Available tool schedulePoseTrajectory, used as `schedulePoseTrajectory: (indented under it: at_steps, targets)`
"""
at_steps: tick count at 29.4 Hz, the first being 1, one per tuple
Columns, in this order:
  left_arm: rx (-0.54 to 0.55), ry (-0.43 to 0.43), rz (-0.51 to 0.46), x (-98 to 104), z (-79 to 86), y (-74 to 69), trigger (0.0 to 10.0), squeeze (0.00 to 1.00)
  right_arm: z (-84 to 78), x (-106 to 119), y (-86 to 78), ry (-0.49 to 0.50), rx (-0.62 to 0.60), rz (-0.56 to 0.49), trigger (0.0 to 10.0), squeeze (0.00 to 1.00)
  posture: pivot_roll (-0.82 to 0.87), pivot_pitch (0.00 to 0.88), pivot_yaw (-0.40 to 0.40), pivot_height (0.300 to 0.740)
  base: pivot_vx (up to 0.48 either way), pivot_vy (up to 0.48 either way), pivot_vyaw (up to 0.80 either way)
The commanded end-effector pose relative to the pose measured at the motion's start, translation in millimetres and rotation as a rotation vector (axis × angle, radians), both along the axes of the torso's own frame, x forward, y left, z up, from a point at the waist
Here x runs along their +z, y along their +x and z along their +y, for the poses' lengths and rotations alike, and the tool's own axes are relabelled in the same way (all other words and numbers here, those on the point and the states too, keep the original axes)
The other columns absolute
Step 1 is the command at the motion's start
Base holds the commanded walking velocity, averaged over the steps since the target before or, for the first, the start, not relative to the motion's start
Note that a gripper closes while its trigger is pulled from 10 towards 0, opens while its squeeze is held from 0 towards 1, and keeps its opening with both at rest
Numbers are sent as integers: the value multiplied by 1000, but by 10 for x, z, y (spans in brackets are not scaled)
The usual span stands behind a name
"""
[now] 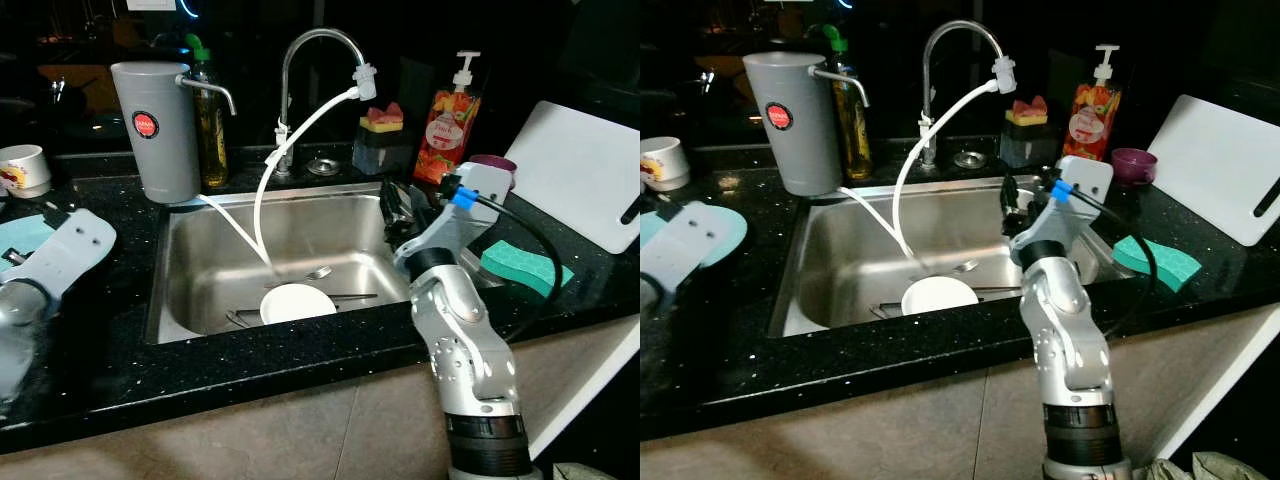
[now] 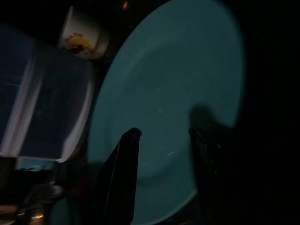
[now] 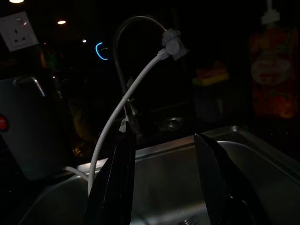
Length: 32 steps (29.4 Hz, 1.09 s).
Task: Kitchen organization
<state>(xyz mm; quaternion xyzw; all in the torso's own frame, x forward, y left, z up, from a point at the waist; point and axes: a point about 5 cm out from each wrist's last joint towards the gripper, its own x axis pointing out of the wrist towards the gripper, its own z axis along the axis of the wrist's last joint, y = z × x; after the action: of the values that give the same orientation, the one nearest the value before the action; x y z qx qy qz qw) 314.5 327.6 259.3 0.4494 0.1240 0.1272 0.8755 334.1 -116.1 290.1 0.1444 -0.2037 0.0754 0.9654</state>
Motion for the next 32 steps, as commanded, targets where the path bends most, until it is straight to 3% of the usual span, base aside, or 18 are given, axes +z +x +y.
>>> schedulePoseTrajectory:
  at_steps: [1,7,12,16,21,26,29,32]
  targets:
    - [-26,27,74,-57,57,-18,10000,0,5,28,-18,4,8,-8,10000,0,158,105,-29,740,0,0,0]
    - [-42,77,134,-83,99,-11,10000,0,11,36,-17,6,11,-9,10000,0,158,102,-28,740,0,0,0]
    - [-83,138,113,-15,65,17,10000,0,10,39,-23,5,12,-7,10000,0,152,99,-27,740,0,0,0]
    - [-192,202,1,205,-155,82,10000,0,9,36,-22,1,14,-5,10000,0,152,94,-30,740,0,0,0]
    - [-241,200,-11,240,-241,95,10000,0,24,41,-21,-1,18,-6,10000,0,152,94,-30,740,0,0,0]
    - [-294,154,59,127,-328,91,10000,0,37,38,-17,-2,22,-5,10000,0,151,87,-32,740,0,0,0]
    - [-268,124,136,-71,-253,79,10000,0,40,29,-16,-5,26,-2,10000,0,151,87,-32,740,0,0,0]
    - [-238,128,157,-144,-181,76,10000,0,43,28,-16,-6,28,-2,10000,0,151,87,-32,740,0,0,0]
